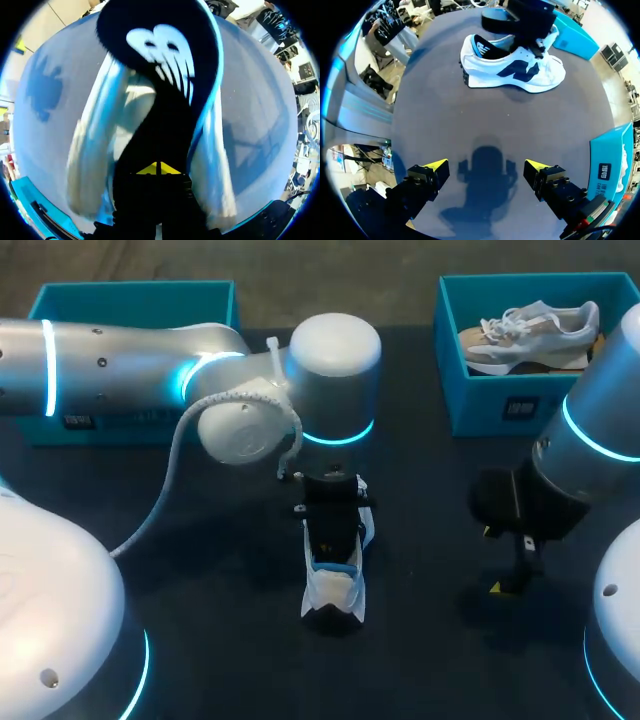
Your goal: Take the shoe out of the shoebox, open the shoe tongue, remove and reinsert the insole, then place the shoe into the shoebox
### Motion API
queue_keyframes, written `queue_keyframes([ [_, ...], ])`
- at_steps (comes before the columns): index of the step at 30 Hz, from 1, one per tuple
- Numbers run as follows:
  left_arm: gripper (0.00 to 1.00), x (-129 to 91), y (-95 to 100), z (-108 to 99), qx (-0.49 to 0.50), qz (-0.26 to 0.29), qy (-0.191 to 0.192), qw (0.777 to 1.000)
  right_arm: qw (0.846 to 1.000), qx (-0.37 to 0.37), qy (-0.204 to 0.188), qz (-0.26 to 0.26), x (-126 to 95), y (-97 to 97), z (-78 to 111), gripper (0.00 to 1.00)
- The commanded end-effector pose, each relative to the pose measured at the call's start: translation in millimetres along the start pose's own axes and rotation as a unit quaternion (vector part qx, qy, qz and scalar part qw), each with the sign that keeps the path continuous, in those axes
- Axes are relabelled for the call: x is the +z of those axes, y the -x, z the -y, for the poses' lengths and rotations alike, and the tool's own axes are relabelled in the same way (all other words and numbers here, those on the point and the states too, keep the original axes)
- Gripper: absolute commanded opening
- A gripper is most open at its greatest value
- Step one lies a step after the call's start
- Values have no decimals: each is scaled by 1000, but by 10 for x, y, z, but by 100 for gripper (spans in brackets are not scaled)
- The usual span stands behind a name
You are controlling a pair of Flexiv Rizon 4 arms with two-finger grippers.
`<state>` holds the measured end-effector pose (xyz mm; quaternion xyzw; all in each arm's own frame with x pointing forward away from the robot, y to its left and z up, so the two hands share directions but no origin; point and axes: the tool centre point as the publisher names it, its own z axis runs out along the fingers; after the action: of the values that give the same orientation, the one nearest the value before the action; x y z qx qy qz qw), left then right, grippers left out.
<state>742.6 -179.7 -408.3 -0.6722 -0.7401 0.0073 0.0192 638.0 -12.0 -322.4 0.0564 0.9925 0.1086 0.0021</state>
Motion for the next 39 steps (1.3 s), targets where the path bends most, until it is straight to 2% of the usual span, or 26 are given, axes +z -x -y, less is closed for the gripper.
queue_keyframes([
  [1,0,-86,-44,-15,12,20,-23,999,1000,0,1,2,0,-17,6,100],
  [9,0,-395,-27,339,46,31,-104,993,1000,0,1,2,0,-17,6,100],
  [11,0,-463,-24,411,53,28,-108,992,1000,0,1,2,0,-17,6,100],
  [14,0,-547,-25,504,64,24,-138,988,1000,0,1,2,0,-17,6,100],
  [16,0,-538,-23,587,74,15,-147,986,1000,0,1,2,0,-17,6,100],
  [25,0,-190,-24,766,83,-16,-161,983,1000,0,1,2,0,-17,6,100],
  [30,0,116,-45,805,93,-22,-143,985,1000,0,1,2,0,-17,6,100],
  [34,0,291,-78,713,87,-15,-109,990,1000,0,1,2,0,-17,6,100],
  [39,0,343,-69,490,67,-2,-83,994,1000,0,1,2,0,-17,6,100],
])
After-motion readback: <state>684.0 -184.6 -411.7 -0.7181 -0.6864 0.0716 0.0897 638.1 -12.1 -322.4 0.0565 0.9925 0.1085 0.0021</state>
